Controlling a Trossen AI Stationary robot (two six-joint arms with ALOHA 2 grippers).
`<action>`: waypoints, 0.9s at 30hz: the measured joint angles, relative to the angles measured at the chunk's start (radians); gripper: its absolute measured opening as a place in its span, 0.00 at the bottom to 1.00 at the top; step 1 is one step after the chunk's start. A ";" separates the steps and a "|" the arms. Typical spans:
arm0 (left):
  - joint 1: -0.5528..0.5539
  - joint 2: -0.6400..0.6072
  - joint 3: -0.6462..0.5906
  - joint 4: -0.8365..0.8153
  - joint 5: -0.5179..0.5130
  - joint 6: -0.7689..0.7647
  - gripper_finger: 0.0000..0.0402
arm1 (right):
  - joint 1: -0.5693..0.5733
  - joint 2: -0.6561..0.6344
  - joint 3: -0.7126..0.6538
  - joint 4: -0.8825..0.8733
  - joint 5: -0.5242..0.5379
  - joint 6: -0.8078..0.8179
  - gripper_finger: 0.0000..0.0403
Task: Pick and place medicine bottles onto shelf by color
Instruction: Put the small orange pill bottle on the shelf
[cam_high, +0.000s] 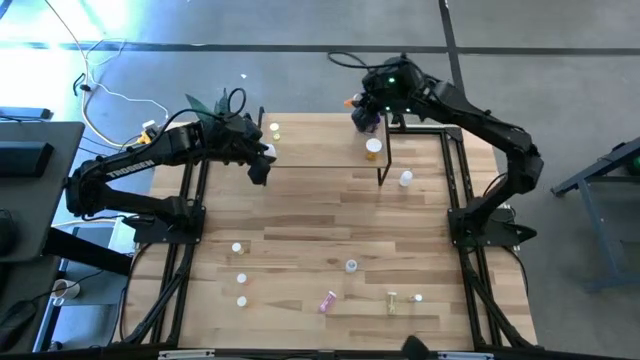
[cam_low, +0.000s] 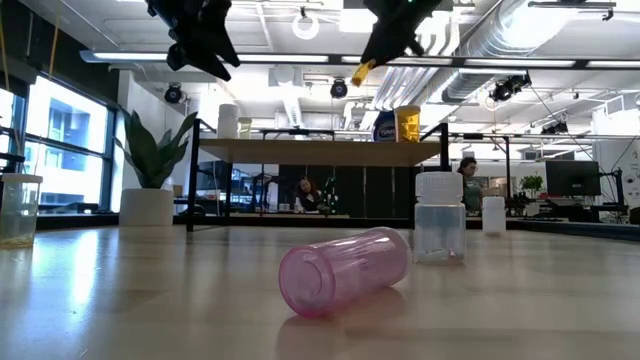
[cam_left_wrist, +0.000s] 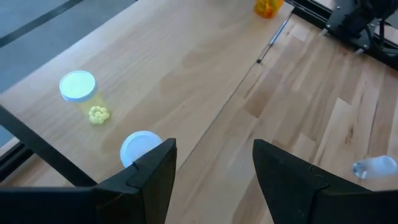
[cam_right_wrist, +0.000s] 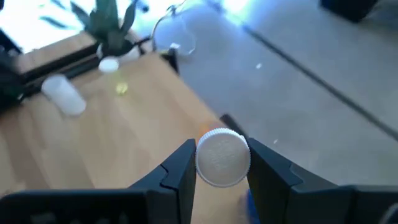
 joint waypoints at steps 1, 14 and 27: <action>0.000 0.000 0.000 0.000 -0.001 -0.004 0.50 | 0.000 0.013 0.000 -0.007 -0.019 0.000 0.27; 0.000 0.000 0.000 0.000 -0.022 -0.024 0.50 | 0.003 0.117 -0.001 -0.233 -0.094 -0.011 0.27; 0.000 0.000 0.000 0.000 -0.026 -0.028 0.50 | 0.003 0.131 -0.002 -0.351 -0.081 -0.027 0.27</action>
